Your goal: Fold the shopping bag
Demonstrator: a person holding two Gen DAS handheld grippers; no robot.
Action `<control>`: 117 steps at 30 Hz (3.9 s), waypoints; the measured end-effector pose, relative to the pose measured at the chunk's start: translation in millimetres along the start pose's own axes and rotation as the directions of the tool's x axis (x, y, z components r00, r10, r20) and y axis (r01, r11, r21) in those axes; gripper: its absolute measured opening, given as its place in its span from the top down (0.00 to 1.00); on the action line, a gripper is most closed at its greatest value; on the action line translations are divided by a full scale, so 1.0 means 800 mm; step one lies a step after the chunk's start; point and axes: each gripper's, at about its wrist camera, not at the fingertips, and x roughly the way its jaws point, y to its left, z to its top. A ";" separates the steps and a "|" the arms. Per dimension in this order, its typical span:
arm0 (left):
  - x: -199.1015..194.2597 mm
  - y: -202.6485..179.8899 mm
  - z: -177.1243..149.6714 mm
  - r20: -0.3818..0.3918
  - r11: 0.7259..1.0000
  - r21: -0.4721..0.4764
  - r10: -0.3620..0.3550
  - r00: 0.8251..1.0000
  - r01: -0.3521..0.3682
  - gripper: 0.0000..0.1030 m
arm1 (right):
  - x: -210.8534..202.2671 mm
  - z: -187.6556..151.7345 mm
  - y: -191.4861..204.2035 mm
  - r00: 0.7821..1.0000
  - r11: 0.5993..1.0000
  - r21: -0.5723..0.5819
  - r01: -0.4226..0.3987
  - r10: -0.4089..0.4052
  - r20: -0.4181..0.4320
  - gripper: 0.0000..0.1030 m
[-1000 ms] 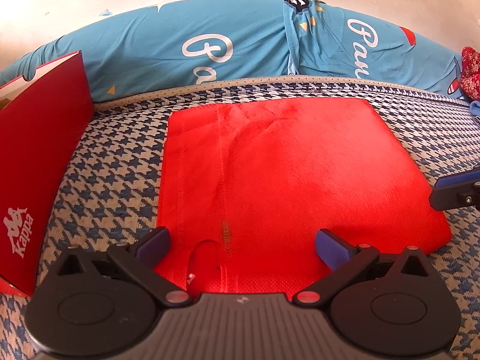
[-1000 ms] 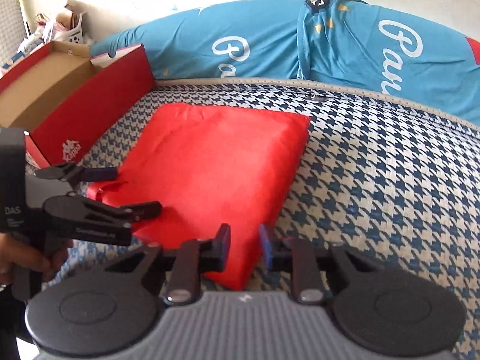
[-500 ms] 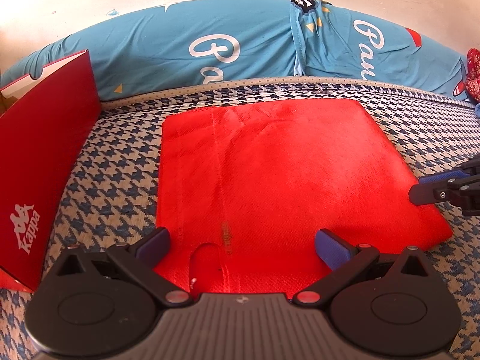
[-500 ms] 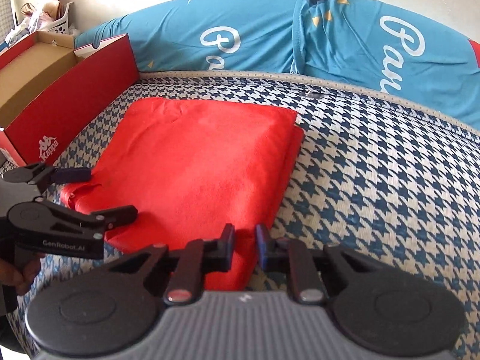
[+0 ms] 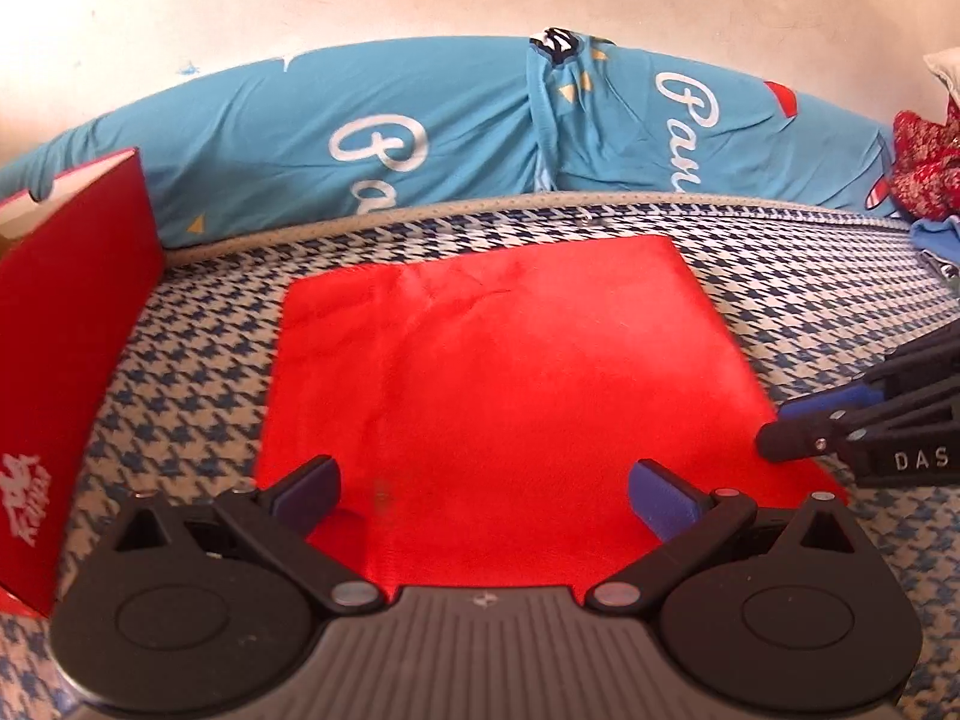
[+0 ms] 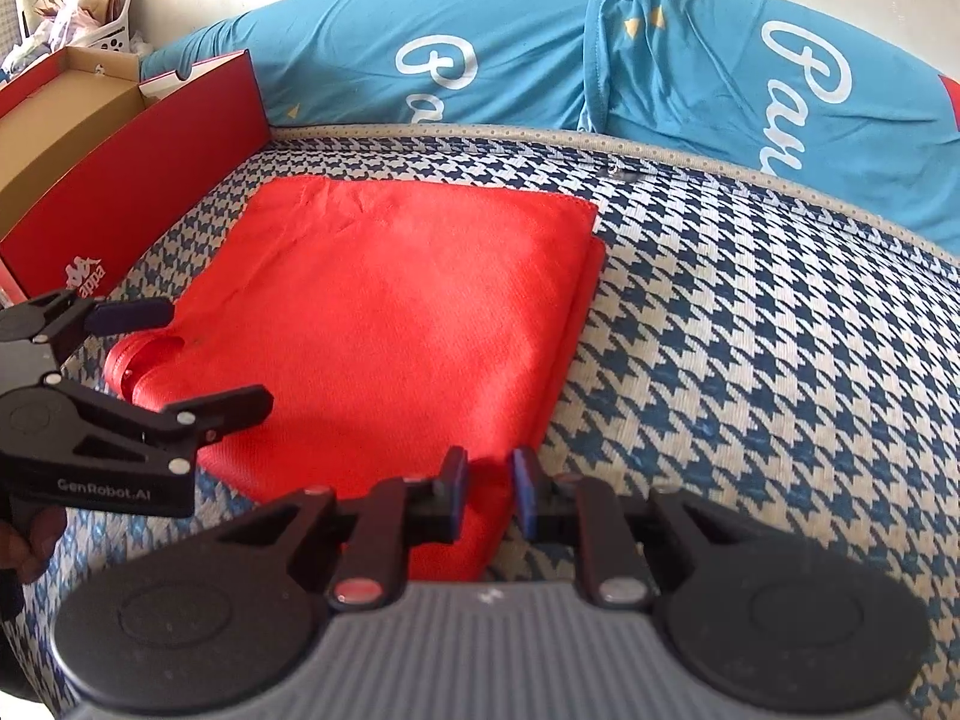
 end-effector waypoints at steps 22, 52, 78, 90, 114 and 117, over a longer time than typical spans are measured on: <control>0.012 -0.023 -0.016 0.036 1.000 0.013 0.015 0.999 -0.015 0.00 | 0.002 -0.011 0.003 0.999 0.999 0.018 -0.030 0.030 0.018 0.54; 0.012 -0.054 -0.009 0.026 0.999 0.041 -0.020 0.999 0.019 0.00 | -0.026 -0.009 -0.032 0.993 0.993 0.090 0.078 -0.085 0.080 0.52; 0.014 -0.057 -0.007 0.040 1.000 0.031 0.004 0.999 -0.005 0.00 | 0.023 -0.001 -0.025 0.969 0.966 0.093 0.240 -0.245 0.040 0.21; 0.014 -0.059 -0.007 0.040 0.999 0.034 0.007 0.999 -0.008 0.00 | 0.039 0.013 -0.032 0.957 0.954 0.116 0.277 -0.284 0.050 0.20; 0.029 -0.057 0.010 0.023 0.999 0.033 0.002 1.000 -0.003 0.00 | 0.067 0.035 -0.039 0.948 0.939 0.184 0.290 -0.309 0.081 0.14; 0.032 -0.056 0.012 0.023 1.000 0.028 0.006 1.000 -0.007 0.00 | 0.071 0.037 -0.042 0.944 0.936 0.186 0.299 -0.319 0.084 0.12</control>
